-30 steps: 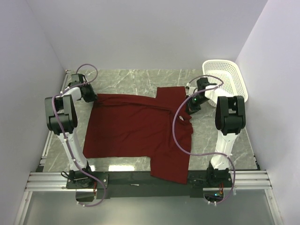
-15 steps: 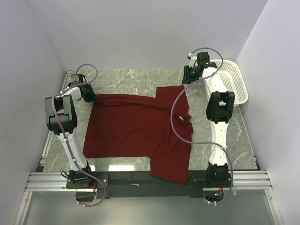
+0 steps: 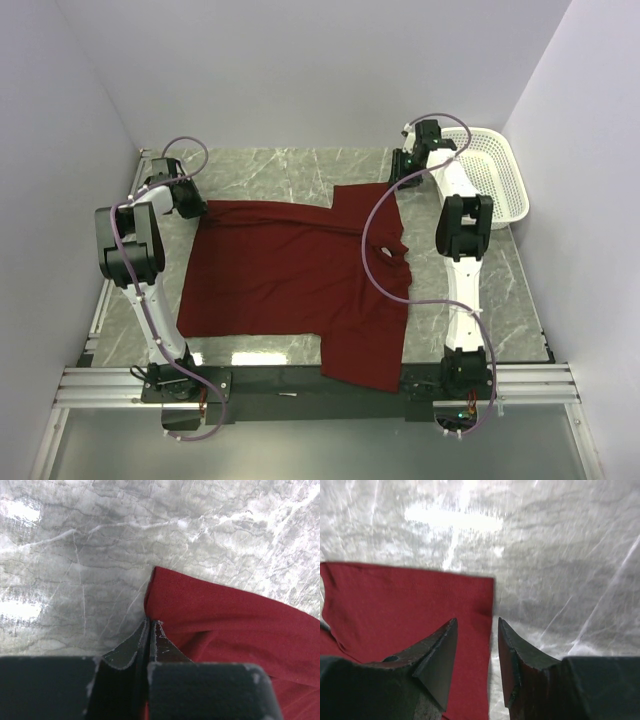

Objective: Fold and stack the t-shirts
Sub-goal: Flatten the tshirt out

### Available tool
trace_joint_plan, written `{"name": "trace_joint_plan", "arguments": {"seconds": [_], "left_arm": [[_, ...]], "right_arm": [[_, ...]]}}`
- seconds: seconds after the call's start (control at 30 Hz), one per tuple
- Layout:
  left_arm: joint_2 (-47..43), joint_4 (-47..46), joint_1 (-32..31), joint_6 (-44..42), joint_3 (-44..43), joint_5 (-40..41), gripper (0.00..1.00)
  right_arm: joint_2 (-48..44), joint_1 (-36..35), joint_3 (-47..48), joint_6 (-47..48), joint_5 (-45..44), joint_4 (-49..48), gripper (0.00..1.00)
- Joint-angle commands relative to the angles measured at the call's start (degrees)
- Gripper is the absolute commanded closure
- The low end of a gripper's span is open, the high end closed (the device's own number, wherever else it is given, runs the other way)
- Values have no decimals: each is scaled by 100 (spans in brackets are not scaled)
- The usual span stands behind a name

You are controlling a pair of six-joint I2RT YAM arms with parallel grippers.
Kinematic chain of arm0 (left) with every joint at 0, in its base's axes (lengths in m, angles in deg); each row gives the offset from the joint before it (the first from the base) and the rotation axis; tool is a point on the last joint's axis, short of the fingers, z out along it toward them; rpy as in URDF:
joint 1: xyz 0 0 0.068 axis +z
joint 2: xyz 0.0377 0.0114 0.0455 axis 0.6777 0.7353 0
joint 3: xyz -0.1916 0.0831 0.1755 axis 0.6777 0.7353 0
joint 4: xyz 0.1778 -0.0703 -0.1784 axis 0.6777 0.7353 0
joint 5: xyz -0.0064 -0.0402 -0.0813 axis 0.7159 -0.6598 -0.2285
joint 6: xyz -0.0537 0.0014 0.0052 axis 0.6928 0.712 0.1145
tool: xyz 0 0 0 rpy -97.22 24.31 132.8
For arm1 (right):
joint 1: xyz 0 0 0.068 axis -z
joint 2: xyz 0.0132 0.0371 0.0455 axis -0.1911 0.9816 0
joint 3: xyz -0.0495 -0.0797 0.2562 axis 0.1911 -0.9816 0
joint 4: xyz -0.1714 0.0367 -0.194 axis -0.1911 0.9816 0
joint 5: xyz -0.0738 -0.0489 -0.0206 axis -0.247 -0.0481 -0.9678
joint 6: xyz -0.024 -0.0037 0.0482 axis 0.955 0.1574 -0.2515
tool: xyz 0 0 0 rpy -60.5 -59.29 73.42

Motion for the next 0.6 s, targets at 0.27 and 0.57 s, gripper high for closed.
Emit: {"name": "trace_joint_plan", "arguments": {"seconds": [0.27, 0.57], "left_arm": [[-283, 23, 15, 9, 21, -132, 94], [-318, -13, 15, 52, 83, -149, 94]], "right_arm": [[506, -90, 881, 100, -264, 274, 53], [507, -283, 672, 768, -281, 531, 57]]}}
